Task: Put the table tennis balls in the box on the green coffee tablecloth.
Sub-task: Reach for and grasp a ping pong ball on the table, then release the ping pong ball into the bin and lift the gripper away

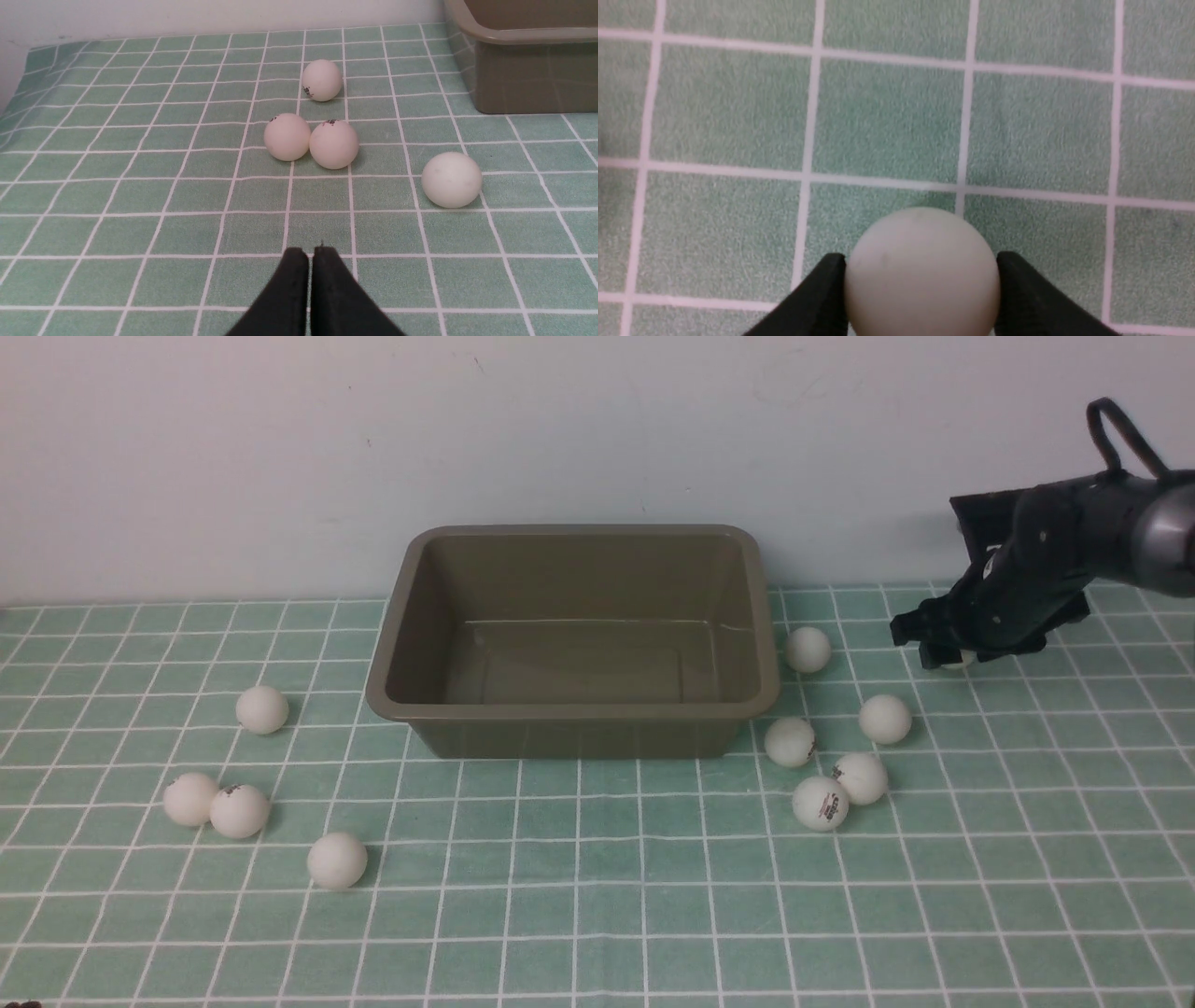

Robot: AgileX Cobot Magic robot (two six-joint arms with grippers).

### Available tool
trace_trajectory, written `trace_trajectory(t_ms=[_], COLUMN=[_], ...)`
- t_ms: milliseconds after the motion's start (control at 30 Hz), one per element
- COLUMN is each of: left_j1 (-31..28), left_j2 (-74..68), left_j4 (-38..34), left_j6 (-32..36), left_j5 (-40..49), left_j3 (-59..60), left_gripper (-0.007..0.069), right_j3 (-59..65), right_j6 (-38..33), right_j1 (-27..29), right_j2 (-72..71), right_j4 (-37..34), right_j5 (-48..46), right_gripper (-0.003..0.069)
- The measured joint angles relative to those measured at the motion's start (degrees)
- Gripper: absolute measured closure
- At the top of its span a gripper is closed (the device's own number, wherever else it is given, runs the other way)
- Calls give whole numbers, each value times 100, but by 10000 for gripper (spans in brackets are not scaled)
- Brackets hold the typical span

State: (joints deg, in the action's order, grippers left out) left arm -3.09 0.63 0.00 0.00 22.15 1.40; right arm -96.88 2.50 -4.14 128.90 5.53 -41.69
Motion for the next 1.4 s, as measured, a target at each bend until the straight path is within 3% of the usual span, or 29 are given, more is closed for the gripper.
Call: trace_trajectory(t_ms=[133,333,567,800,900,1400], left_j1=[0,0,0,0,0,0], left_j2=[0,0,0,0,0,0], left_j4=[0,0,0,0,0,0], left_j6=[0,0,0,0,0,0], left_j5=[0,0,0,0,0,0], left_j3=[0,0,0,0,0,0], left_gripper=[629,629,629,629,629,629], right_j3=[0,0,-38,-335,-374,-431], right_j6=[-376,-1214,-2147,-2354,-2359,-2361], right_j1=[0,-20,-723,-1874,-2125,-2191], right_j2=[-113,-875,-1261,-1035,-912,-294], right_j4=[-413,-1673,-2785,-2739,-2648,-2495], right_j5=[-157,-438,-485,-372,-198,274], right_gripper=[297,297,297,297,297,285])
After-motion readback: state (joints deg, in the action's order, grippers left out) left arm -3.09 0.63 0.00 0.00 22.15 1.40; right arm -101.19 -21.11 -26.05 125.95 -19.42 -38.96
